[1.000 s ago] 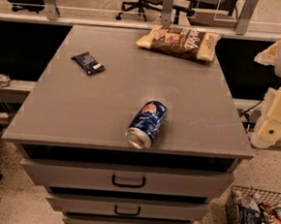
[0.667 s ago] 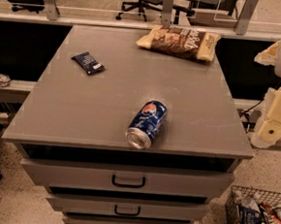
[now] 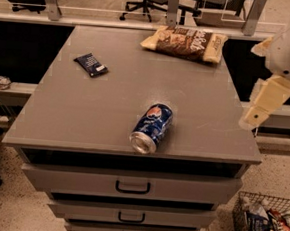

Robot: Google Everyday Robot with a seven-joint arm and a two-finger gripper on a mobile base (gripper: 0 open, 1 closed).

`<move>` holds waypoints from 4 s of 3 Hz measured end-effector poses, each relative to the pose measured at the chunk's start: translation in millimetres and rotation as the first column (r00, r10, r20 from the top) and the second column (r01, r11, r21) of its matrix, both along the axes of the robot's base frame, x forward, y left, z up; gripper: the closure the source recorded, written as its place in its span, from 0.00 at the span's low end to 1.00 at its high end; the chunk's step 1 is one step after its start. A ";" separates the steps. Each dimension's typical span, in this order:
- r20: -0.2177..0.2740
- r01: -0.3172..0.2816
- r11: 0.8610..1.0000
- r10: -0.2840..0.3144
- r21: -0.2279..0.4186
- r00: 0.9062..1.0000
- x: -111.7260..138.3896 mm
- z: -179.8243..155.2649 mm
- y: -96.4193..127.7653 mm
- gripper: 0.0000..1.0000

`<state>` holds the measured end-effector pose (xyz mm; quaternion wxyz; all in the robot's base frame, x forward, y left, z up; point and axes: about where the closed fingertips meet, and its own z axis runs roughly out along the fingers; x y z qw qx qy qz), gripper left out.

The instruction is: Move brown chip bag near pepsi can

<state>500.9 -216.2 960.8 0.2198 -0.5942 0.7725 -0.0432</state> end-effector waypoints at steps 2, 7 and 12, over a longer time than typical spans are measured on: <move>0.186 -0.019 0.996 0.002 0.091 0.982 126.1 -7.2 -0.4 0.00; 0.312 0.111 0.883 -0.275 0.456 0.909 282.1 -52.0 19.1 0.00; 0.258 0.201 0.776 -0.424 0.598 0.868 371.1 -97.9 11.0 0.62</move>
Offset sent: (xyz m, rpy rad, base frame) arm 0.1968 -0.0035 -0.0035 0.1629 -0.2982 0.0194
